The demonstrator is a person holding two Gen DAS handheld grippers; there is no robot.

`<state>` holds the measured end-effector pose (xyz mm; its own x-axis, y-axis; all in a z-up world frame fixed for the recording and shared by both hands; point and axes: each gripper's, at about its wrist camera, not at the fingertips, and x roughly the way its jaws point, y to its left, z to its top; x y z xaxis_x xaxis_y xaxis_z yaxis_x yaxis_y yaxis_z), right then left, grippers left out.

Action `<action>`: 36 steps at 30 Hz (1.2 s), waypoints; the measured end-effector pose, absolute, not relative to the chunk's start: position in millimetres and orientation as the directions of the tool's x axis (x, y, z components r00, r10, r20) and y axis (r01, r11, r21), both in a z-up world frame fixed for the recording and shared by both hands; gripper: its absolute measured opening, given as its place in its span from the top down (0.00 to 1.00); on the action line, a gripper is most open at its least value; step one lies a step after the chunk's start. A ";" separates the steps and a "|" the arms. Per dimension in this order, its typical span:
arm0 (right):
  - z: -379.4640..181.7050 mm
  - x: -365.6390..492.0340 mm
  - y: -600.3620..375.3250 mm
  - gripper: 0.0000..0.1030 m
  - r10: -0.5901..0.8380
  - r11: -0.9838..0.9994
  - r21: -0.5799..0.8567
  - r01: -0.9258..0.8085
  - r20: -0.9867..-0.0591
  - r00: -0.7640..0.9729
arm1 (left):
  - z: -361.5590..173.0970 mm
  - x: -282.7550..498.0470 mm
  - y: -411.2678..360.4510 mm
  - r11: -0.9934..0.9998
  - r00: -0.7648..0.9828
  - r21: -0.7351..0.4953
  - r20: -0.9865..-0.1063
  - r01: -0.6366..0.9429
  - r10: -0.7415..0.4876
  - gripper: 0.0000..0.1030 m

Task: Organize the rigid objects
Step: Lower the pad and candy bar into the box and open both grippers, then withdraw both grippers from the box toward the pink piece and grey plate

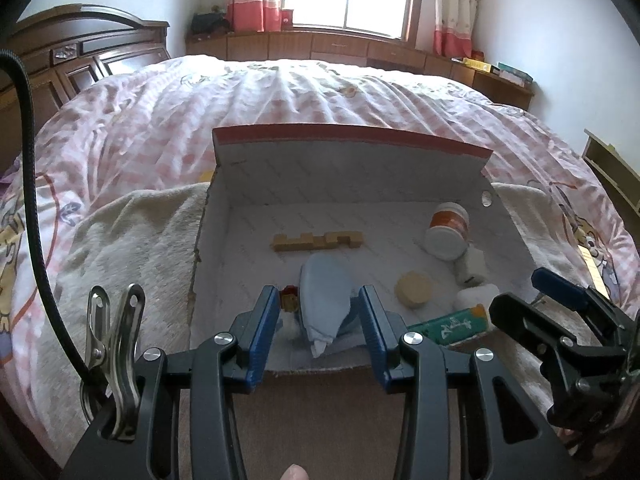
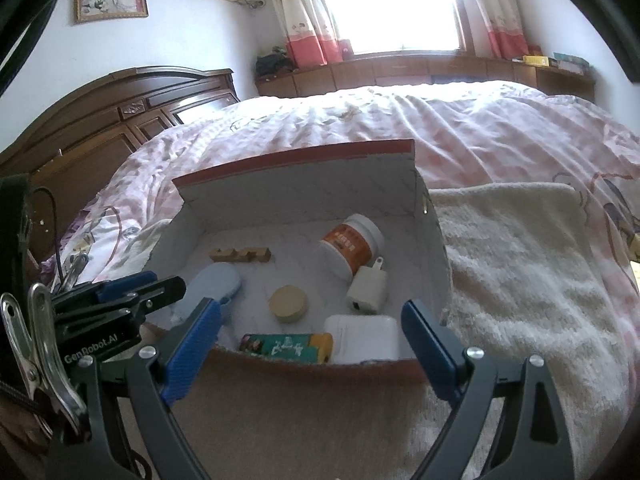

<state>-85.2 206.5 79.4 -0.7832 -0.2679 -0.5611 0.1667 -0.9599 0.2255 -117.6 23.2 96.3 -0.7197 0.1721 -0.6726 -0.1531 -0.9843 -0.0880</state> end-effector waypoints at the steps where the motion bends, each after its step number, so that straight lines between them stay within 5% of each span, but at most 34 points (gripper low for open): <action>1: 79.7 -83.1 207.0 0.09 -0.269 -0.959 0.228 0.166 -0.561 -0.783 | 96.9 -115.7 23.0 -0.984 -0.721 -0.088 -0.672 -0.154 0.173 0.59; 36: 95.5 8.6 223.3 0.09 -0.259 -0.960 0.238 0.145 -0.572 -0.778 | 102.0 -28.7 29.3 -0.979 -0.725 -0.083 -0.660 -0.188 0.196 0.59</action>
